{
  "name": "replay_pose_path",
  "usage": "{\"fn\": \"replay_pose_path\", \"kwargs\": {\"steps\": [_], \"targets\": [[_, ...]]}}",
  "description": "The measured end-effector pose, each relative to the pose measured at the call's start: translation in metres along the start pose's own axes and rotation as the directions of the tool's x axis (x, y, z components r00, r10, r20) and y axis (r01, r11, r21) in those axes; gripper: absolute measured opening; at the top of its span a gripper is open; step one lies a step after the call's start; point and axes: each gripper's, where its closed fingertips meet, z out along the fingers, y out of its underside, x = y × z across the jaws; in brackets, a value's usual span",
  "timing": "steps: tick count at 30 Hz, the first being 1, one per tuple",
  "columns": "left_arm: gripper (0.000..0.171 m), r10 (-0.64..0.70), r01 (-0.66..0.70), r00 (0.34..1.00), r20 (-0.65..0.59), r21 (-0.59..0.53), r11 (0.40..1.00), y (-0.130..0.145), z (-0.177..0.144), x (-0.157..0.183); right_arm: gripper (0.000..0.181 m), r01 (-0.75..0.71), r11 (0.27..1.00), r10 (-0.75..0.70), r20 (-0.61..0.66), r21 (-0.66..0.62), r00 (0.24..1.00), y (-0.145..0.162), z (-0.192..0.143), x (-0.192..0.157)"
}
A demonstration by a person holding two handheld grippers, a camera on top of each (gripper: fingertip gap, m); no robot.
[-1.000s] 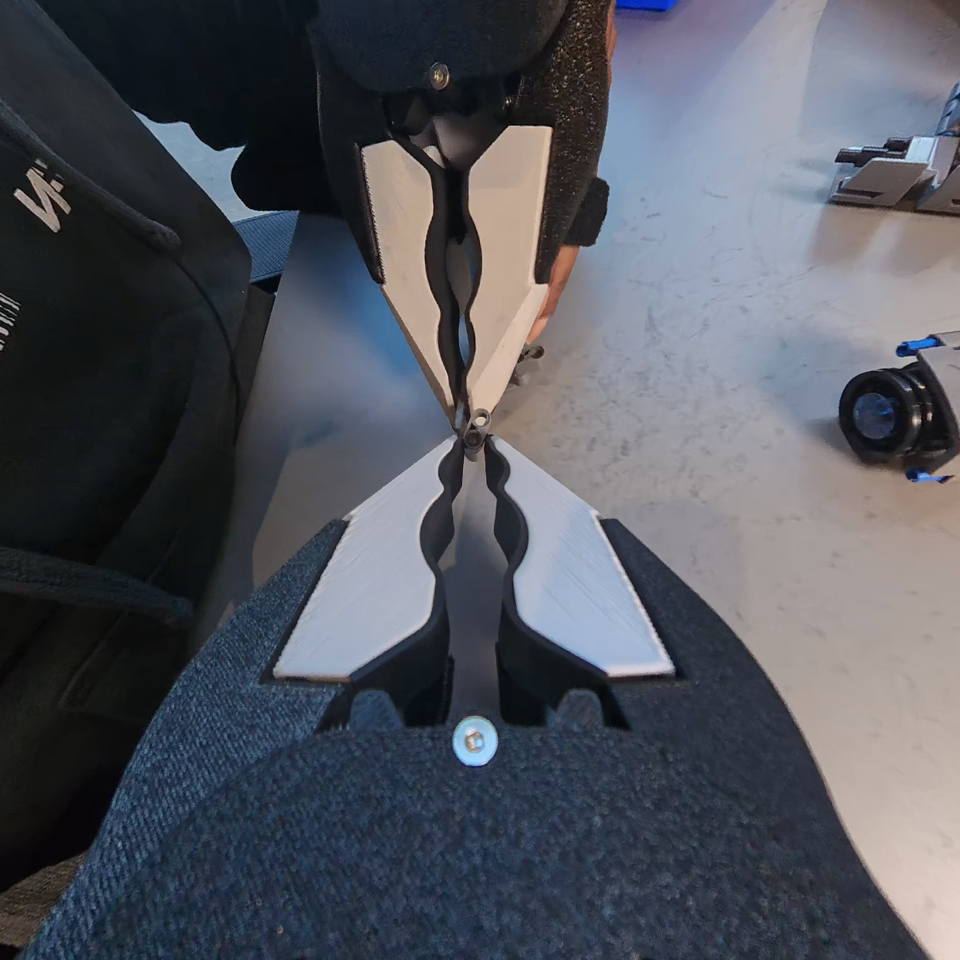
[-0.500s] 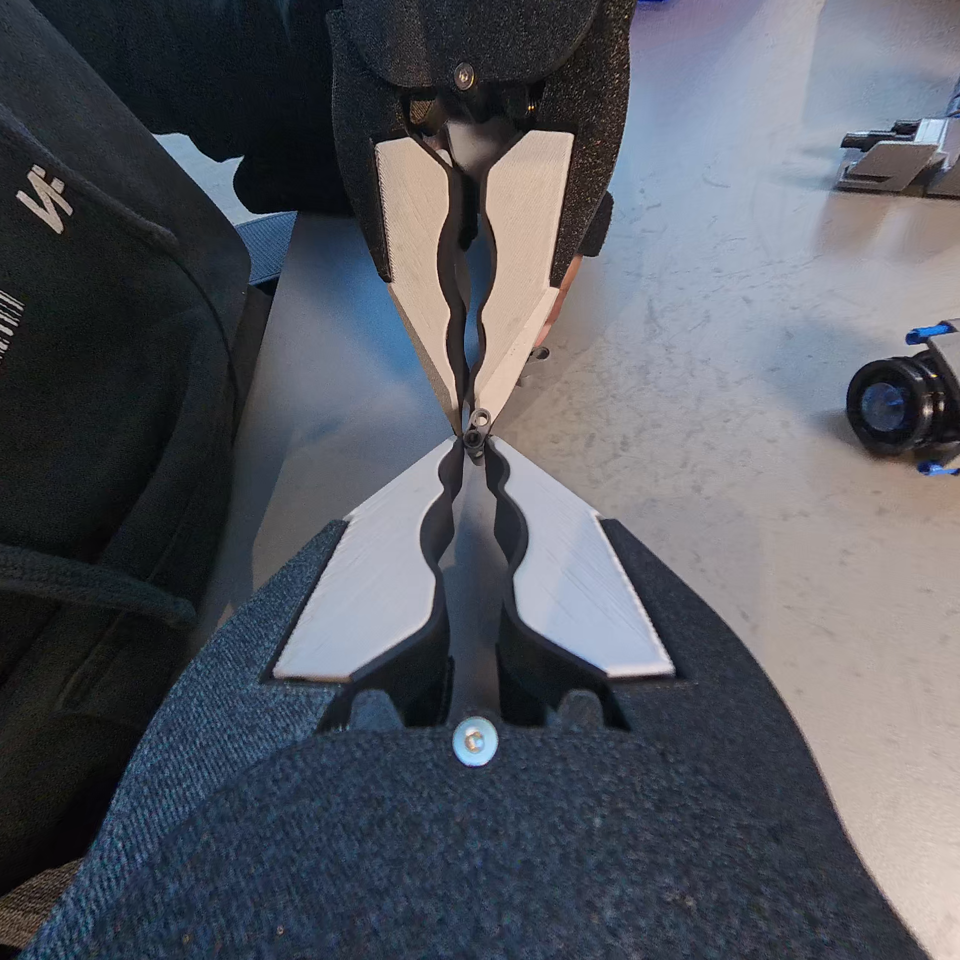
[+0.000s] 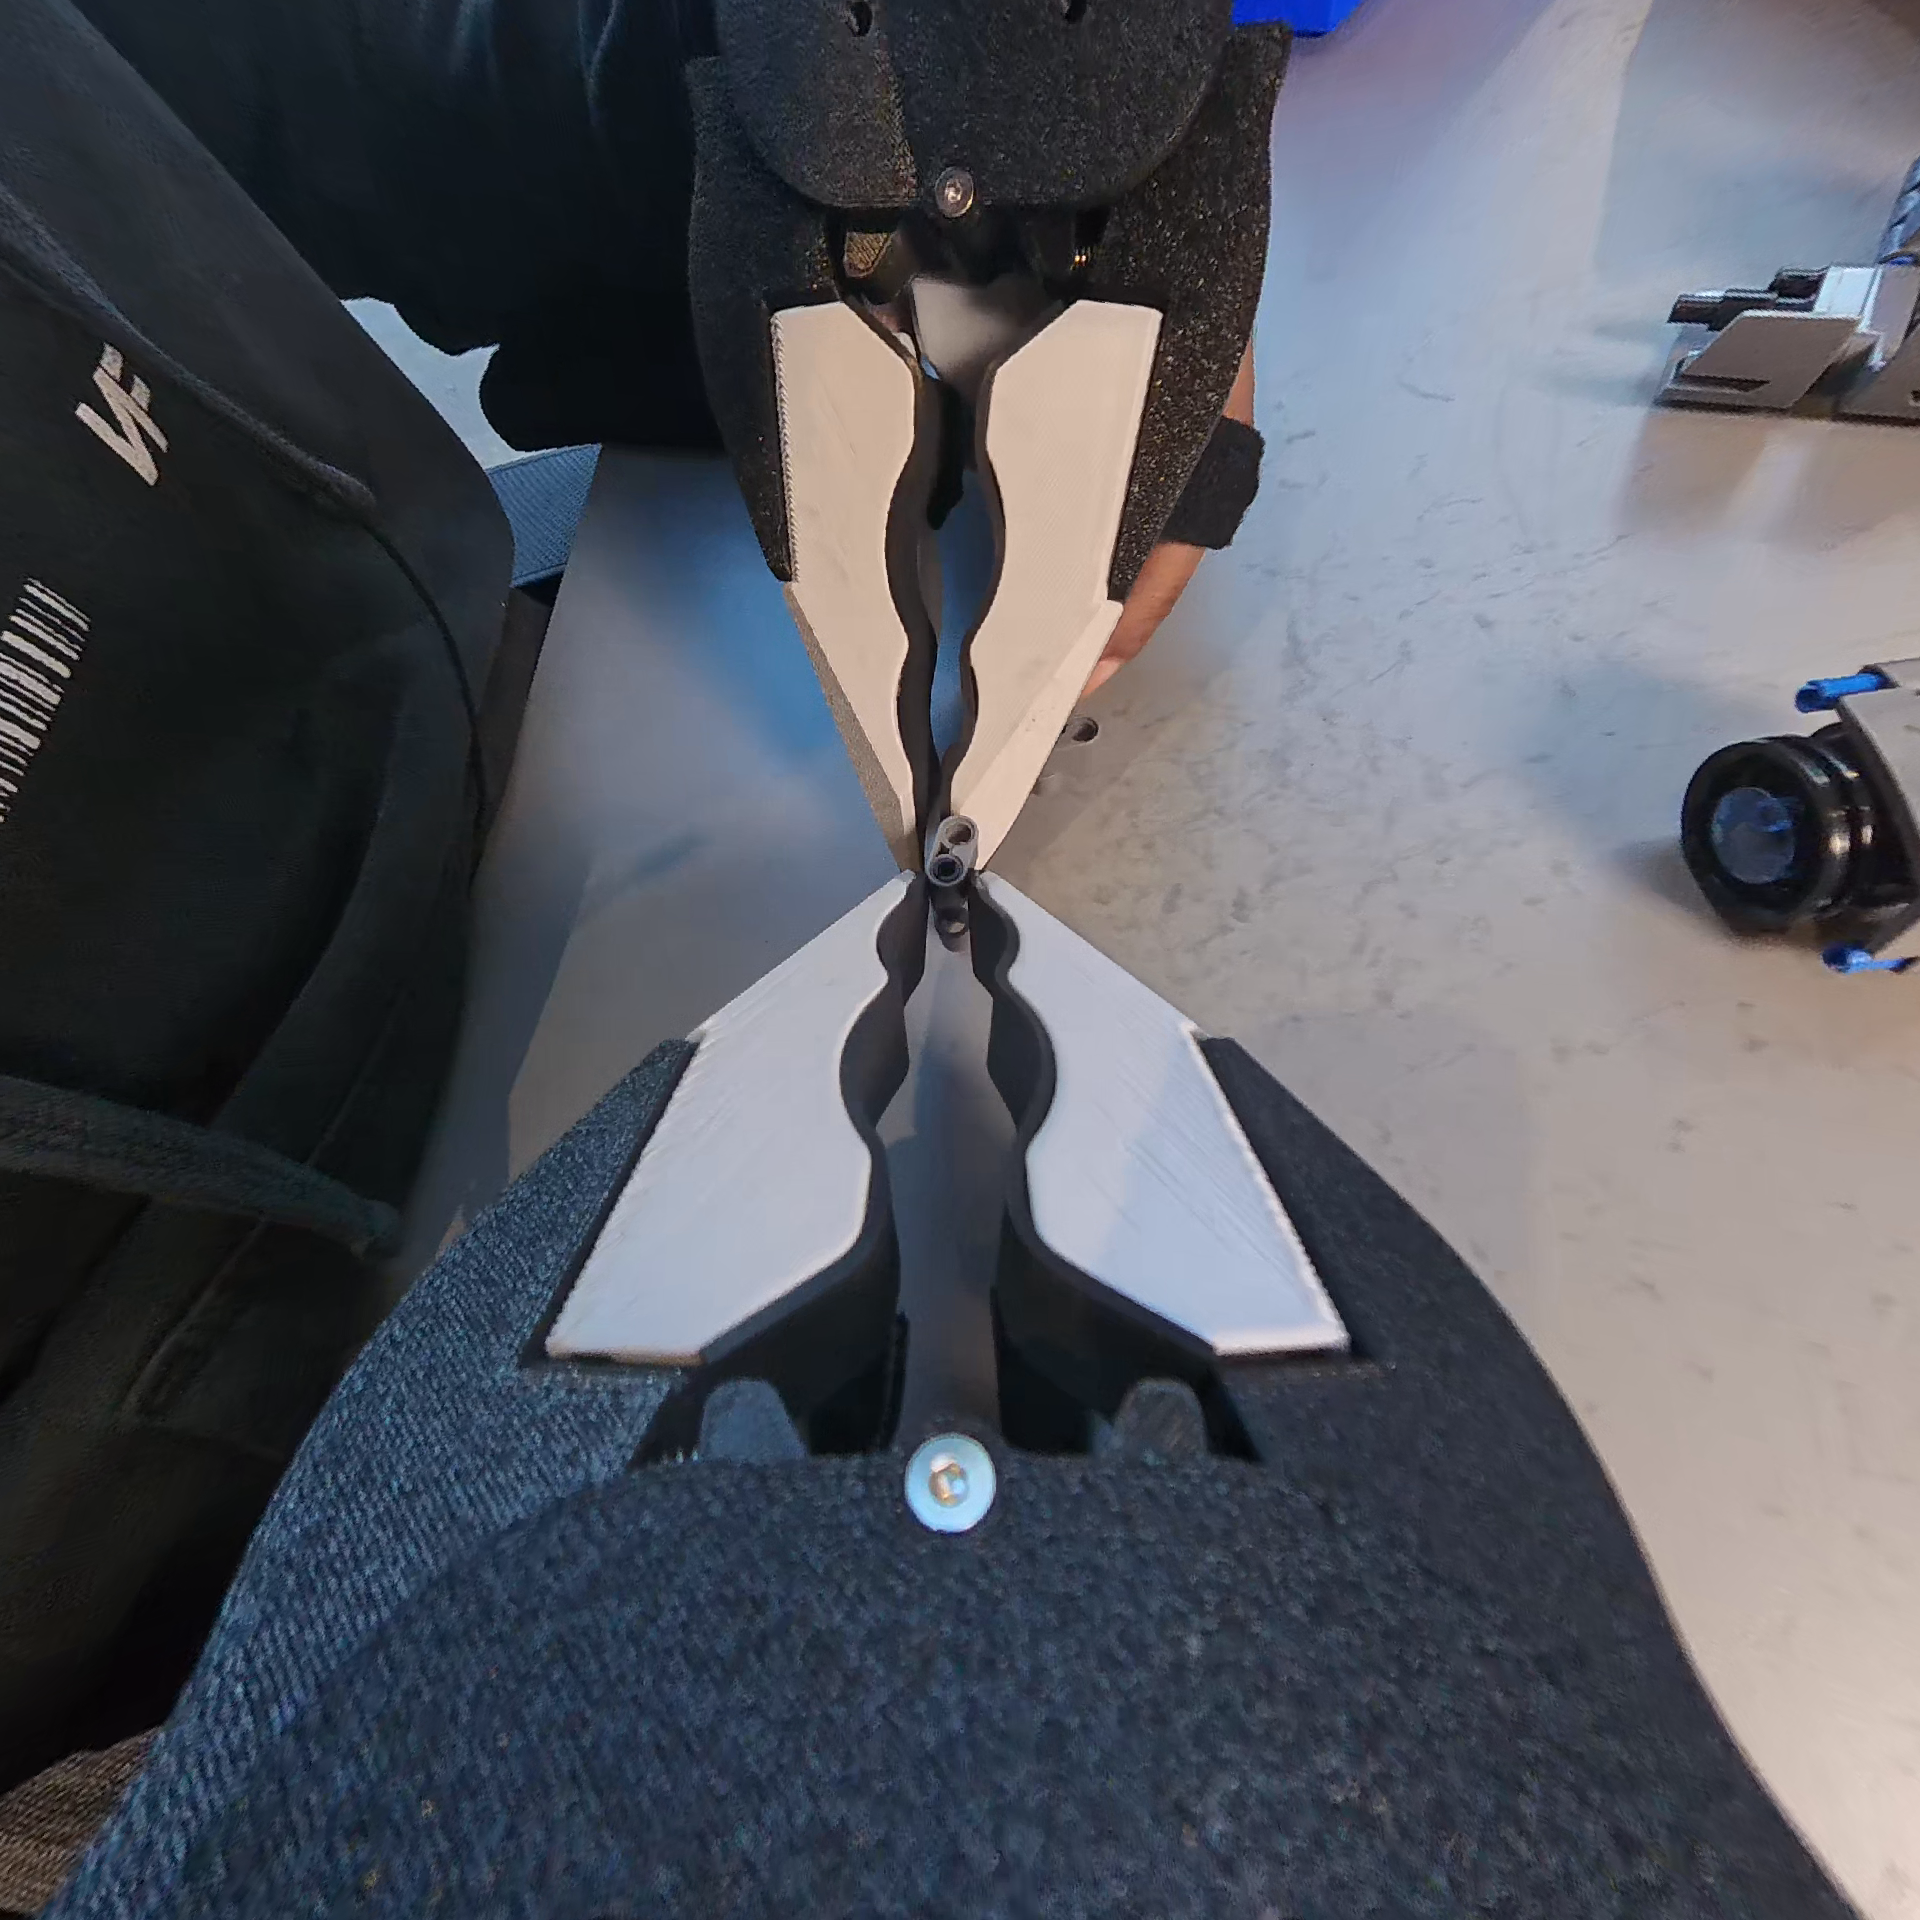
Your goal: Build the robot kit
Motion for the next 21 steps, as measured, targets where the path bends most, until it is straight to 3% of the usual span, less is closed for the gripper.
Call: {"fn": "replay_pose_path", "kwargs": {"steps": [10,21], "targets": [[0.002,-0.033,0.033,0.999,0.025,-0.012,0.999,-0.001,0.001,-0.003,0.006,-0.104,0.993,0.106,-0.039,0.052,0.994,-0.004,-0.009,0.010],[0.002,-0.143,0.148,0.979,0.145,-0.029,0.989,-0.002,0.004,-0.006,0.006,-0.376,0.924,0.380,-0.067,0.072,0.922,0.001,-0.004,0.017]]}}
